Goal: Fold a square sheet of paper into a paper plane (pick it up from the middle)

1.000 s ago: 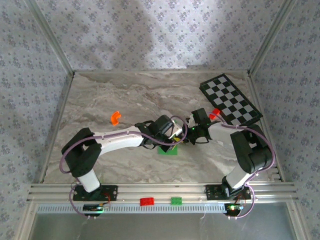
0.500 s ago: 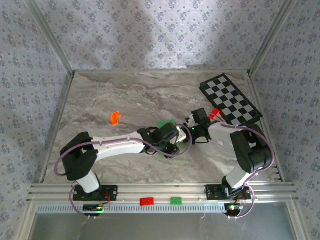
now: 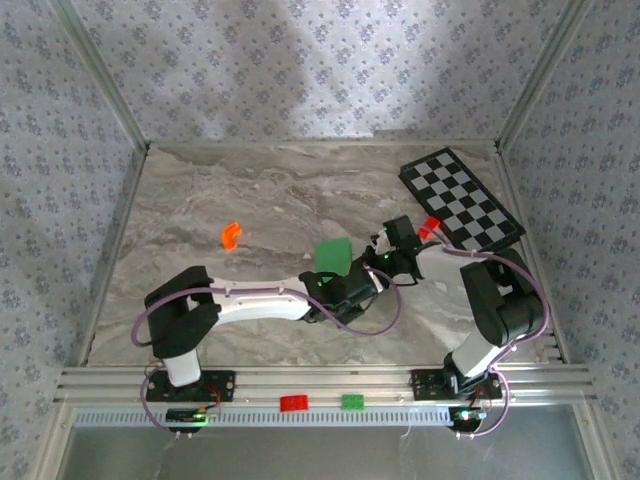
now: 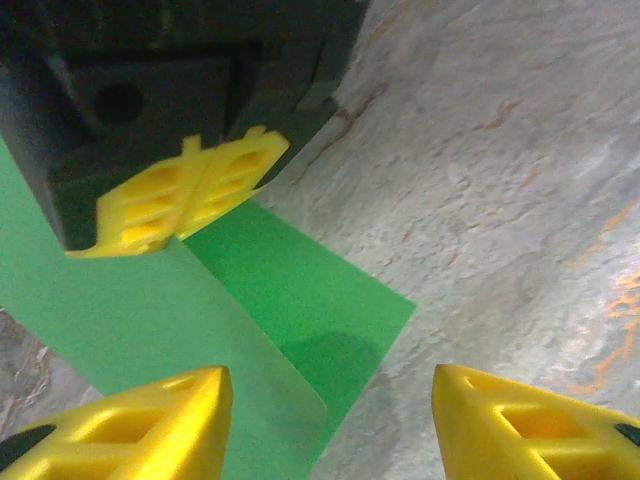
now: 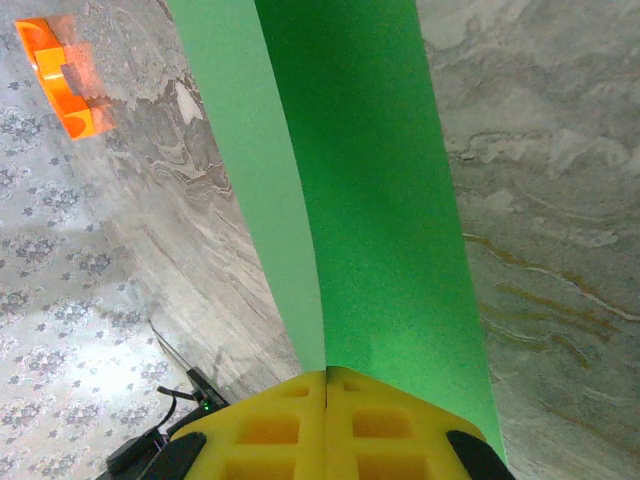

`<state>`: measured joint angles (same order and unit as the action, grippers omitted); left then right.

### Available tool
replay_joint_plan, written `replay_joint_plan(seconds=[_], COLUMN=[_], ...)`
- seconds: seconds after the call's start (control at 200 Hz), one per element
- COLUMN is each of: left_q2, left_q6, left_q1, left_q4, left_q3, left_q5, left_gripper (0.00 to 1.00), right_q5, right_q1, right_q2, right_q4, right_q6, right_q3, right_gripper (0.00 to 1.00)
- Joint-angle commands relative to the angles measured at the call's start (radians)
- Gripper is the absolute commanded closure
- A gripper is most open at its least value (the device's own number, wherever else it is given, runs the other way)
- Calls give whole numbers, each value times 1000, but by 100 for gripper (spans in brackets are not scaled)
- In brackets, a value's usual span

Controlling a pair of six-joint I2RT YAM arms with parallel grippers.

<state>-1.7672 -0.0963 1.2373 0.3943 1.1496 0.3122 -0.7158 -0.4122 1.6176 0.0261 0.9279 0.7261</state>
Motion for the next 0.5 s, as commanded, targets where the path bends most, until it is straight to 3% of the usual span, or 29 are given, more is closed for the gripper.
replay_joint_plan(seconds=[0.0,0.28,0.385,0.495], left_q2=[-2,13,17,14], left_q6=[5,8,8,9], left_q1=[4,4,4,4], left_q4=[21,10,9,14], left_q3=[23,-3,-7,-6], left_q5=[59,48,48,50], left_gripper=[48,74,76,72], right_q5=[-14,-13,-11,-11], right_q1=[6,6,7,6], right_q2=[-7,-7,-6,-7], right_q4=[-4,-6,-5,-5], right_q6=[16,19,20,19], right_q3=[1,0,-1,-1], right_gripper=[100,100,100,100])
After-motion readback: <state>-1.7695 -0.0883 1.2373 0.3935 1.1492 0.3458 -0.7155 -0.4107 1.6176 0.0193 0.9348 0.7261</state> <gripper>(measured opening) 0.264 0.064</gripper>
